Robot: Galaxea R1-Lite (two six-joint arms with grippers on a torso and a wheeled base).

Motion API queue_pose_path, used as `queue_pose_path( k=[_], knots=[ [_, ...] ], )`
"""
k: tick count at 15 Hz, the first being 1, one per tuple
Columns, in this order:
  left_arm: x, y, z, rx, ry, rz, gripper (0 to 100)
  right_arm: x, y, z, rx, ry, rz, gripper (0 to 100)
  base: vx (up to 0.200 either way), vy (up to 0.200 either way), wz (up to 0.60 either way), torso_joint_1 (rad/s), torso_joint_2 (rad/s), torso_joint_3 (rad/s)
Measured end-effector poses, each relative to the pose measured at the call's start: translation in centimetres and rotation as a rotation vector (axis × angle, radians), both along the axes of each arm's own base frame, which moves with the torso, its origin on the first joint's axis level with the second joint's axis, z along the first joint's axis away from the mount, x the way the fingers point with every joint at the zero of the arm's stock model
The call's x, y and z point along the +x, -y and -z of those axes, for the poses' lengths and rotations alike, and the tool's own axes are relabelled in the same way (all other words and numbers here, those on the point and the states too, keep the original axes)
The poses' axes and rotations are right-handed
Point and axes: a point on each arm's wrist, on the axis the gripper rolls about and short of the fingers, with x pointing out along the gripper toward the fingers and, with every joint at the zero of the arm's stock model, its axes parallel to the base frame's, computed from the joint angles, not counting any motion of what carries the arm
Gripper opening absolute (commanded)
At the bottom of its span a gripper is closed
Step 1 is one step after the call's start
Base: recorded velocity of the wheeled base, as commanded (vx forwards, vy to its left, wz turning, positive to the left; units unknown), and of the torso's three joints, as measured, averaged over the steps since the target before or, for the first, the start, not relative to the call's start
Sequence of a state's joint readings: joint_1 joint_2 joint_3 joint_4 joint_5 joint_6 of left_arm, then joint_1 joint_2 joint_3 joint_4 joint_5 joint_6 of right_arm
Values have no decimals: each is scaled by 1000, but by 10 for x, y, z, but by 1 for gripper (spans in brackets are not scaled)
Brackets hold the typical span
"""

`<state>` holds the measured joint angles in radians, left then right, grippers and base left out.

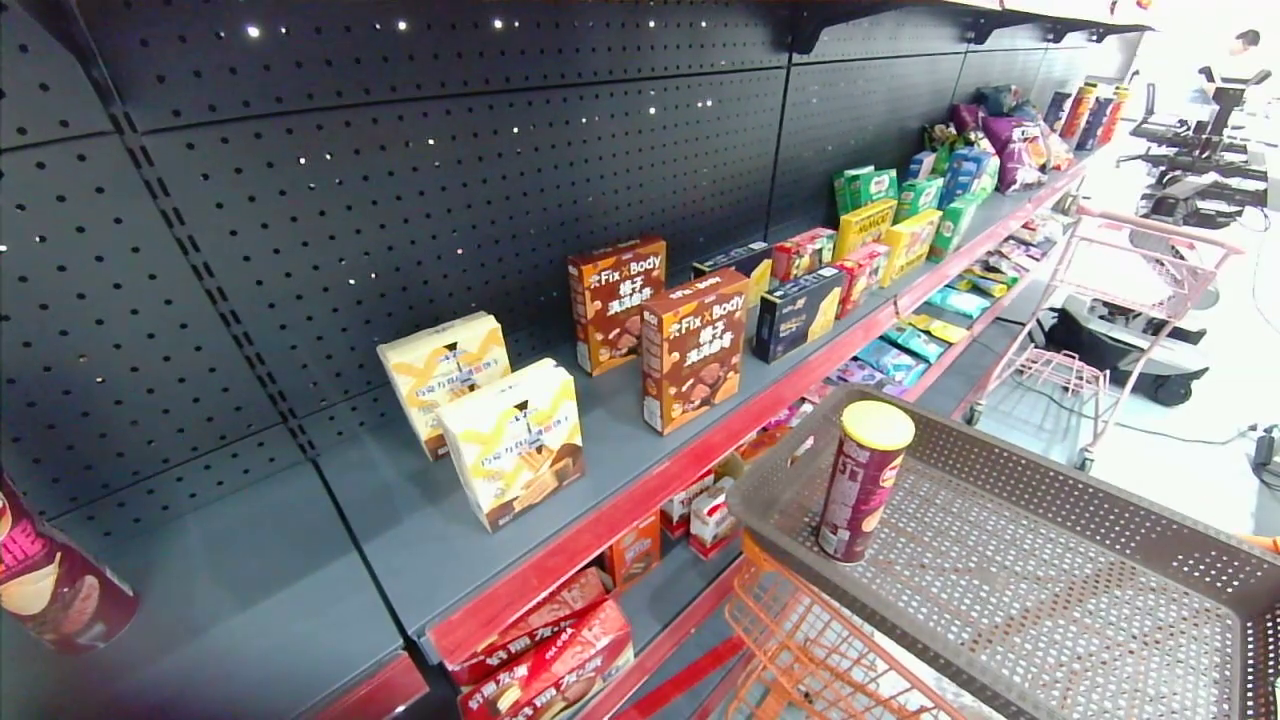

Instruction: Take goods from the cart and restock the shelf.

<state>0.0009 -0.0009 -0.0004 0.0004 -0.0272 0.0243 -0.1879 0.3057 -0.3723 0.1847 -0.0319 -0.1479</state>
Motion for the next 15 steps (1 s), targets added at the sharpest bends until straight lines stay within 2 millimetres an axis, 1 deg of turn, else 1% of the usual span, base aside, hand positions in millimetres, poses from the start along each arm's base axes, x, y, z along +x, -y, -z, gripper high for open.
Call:
queue_pose_path(
  k=[3,6,7,10,13,15],
  knots=[
    [0,0,0,0,0,0,100,22,4,-6,8,-28,-5,100,0,0,0,0,0,0],
    [0,0,0,0,0,0,100,50,9,-11,32,-102,-13,100,0,0,0,0,0,0],
    [0,0,0,0,0,0,100,62,11,-15,36,-119,-14,100,0,0,0,0,0,0],
    [0,0,0,0,0,0,100,105,18,-27,62,-94,-31,100,0,0,0,0,0,0],
    [0,0,0,0,0,0,100,144,23,-29,90,-132,-80,100,0,0,0,0,0,0],
    [0,0,0,0,0,0,100,161,26,-24,62,-194,-106,100,0,0,0,0,0,0]
  ],
)
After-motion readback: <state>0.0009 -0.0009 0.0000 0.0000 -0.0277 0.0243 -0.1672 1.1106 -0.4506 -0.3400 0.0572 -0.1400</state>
